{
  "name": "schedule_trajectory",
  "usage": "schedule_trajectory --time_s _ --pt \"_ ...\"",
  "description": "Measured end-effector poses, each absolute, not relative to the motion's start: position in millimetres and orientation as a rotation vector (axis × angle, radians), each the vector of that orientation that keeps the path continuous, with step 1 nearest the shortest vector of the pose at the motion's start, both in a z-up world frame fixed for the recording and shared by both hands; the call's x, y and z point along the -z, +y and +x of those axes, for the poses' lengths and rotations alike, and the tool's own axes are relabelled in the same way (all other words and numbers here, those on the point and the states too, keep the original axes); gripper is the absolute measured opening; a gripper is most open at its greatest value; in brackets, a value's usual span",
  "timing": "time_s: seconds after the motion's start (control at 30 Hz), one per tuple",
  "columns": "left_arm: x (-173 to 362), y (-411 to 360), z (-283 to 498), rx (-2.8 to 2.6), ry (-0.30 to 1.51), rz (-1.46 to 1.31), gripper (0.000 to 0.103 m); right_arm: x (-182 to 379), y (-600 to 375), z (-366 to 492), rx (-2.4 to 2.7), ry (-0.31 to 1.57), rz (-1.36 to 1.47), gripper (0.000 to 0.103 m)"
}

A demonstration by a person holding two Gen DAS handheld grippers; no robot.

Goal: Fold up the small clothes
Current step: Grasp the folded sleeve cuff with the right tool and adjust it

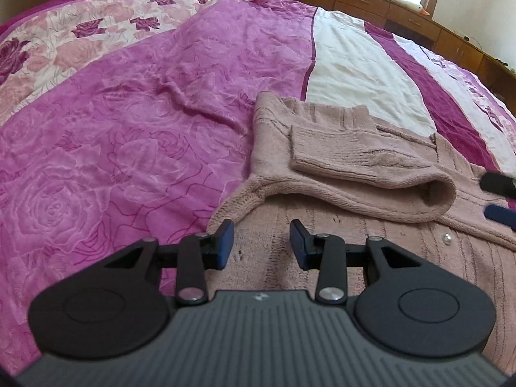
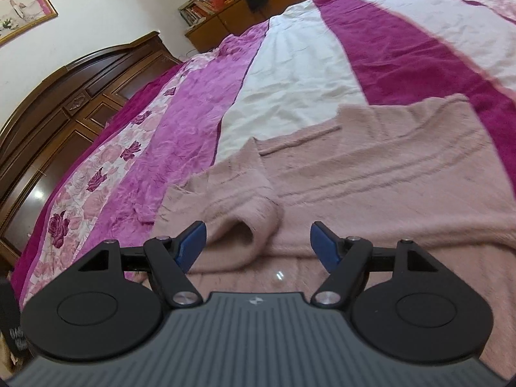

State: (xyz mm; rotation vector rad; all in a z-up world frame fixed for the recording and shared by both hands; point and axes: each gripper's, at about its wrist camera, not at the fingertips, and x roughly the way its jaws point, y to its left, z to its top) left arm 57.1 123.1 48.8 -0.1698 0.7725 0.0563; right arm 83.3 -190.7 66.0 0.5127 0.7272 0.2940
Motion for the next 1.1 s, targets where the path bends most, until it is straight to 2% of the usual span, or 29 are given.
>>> schedule_trajectory --time_s 0.33,0.4,0.43,0.47,0.53,0.7,0.83,0.9,0.97,1.03,1.1 --pt "-45 126 58 -0.046 0.767 -0.167 0.040 -24 -178 163 -0.350 0.889 0.752 0.076" --pt "-44 127 59 -0.045 0.767 -0.178 0.040 -21 -169 170 -0.372 0.894 0.724 0.057" --pt "-44 128 59 -0.046 0.768 -0.183 0.040 -23 -164 171 -0.382 0.889 0.679 0.030" --pt "-44 129 59 -0.045 0.769 -0.186 0.040 -25 -160 172 -0.386 0.878 0.636 0.019" --pt "-43 129 59 -0.046 0.770 -0.191 0.040 -35 -156 165 -0.409 0.812 0.561 0.016" --pt "-42 129 59 -0.045 0.770 -0.192 0.040 -52 -159 139 -0.350 0.665 0.384 0.016" --pt "-41 127 59 -0.047 0.770 -0.188 0.040 -27 -165 145 -0.300 0.780 0.349 0.018" --pt "-41 127 59 -0.046 0.770 -0.186 0.040 -22 -168 142 -0.308 0.781 0.354 0.023" --pt "-41 128 59 -0.043 0.771 -0.189 0.040 -29 -165 137 -0.288 0.771 0.333 0.040" --pt "-41 129 59 -0.041 0.772 -0.193 0.040 -41 -158 128 -0.252 0.726 0.266 0.053" --pt "-40 129 59 -0.041 0.771 -0.192 0.040 -54 -148 118 -0.258 0.659 0.188 0.059"
